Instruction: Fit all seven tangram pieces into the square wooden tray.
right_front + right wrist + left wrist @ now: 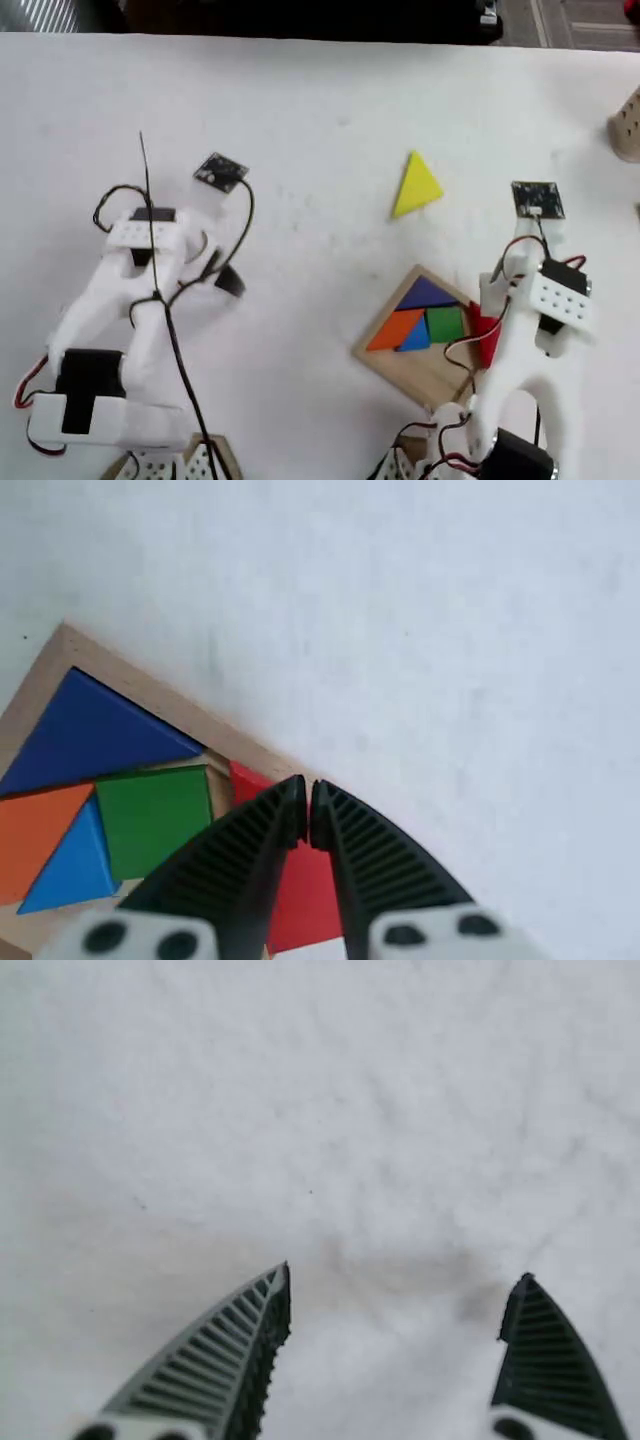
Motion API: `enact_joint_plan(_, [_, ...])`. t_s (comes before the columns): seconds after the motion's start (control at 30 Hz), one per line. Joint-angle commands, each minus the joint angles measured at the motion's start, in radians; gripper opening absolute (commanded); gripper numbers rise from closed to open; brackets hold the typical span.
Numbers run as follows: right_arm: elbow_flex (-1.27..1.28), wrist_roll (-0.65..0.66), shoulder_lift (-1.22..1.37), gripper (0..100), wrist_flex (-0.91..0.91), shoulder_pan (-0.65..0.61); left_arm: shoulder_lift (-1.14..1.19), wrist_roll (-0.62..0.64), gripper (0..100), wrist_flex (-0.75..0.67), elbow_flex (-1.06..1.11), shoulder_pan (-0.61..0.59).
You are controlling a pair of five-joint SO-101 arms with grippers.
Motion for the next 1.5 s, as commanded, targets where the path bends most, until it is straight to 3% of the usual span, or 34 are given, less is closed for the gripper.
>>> enact_joint_plan(0.0, [-0.012, 0.069, -0.038, 1.8, 0.004, 0.07, -0.002, -0.011, 33, -0.011, -0.054, -0.008])
enact_joint_plan(0.77, [-0.037, 0.41, 0.182, 1.8, -0.01, 0.354, -0.002, -0.011, 33, -0.008, -0.052, -0.008])
enact_joint_plan(0.93, [0.017, 0.477, 0.182, 1.8, 0.079, 0.329, -0.002, -0.011, 33, -0.008, -0.052, -0.008])
enact_joint_plan(1.23, [0.035, 0.473, 0.177, 1.8, 0.188, 0.234, -0.002, -0.011, 33, -0.008, -0.052, -0.008])
enact_joint_plan(1.47, [0.04, 0.453, 0.007, 1.8, 0.278, 0.222, -0.002, -0.011, 33, -0.008, -0.052, -0.008])
